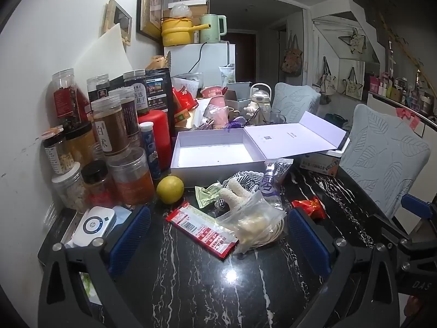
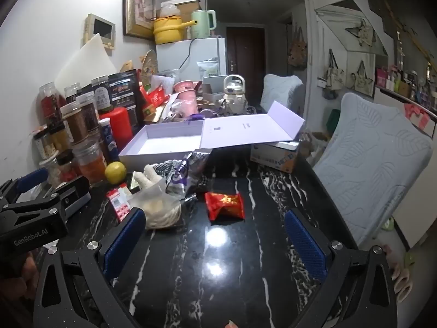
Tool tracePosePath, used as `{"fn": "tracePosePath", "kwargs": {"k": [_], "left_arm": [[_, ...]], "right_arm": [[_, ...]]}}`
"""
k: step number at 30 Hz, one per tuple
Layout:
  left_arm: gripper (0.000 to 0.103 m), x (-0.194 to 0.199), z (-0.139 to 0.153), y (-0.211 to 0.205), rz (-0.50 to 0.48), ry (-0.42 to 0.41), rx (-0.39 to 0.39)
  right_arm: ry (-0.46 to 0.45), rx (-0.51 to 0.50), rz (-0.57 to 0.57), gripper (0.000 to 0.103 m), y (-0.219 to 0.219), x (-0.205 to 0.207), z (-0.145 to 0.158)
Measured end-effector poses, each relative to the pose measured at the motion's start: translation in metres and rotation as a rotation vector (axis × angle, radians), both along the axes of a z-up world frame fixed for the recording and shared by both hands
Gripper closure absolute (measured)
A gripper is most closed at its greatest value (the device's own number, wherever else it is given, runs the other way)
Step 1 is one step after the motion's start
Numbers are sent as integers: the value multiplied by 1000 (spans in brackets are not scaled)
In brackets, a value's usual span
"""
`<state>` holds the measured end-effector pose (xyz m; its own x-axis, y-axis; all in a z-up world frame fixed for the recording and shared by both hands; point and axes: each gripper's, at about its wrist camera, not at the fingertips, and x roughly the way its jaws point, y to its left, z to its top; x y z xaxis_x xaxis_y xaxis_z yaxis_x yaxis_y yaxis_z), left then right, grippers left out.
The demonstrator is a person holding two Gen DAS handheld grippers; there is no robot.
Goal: Organize soft objects
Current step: 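Move the left tool toward the clear zip bag while the right tool approaches the red candy packet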
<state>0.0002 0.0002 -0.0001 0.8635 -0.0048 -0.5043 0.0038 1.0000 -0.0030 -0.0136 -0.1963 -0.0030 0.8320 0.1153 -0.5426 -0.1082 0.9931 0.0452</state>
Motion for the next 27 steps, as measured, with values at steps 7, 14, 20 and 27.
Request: {"fn": "tracePosePath", "kwargs": {"k": [7, 14, 20, 27], "left_arm": [[0, 0, 0, 1, -2, -3, 0], [0, -2, 2, -1, -2, -3, 5], [0, -1, -2, -1, -3, -1, 4], [0, -2, -4, -4, -16, 0, 10]], "right_arm": [[-1, -3, 4, 0, 2, -1, 0], [0, -2, 5, 0, 2, -1, 0], [-1, -2, 6, 0, 2, -1, -1], [0, -13, 11, 0, 4, -1, 0]]}}
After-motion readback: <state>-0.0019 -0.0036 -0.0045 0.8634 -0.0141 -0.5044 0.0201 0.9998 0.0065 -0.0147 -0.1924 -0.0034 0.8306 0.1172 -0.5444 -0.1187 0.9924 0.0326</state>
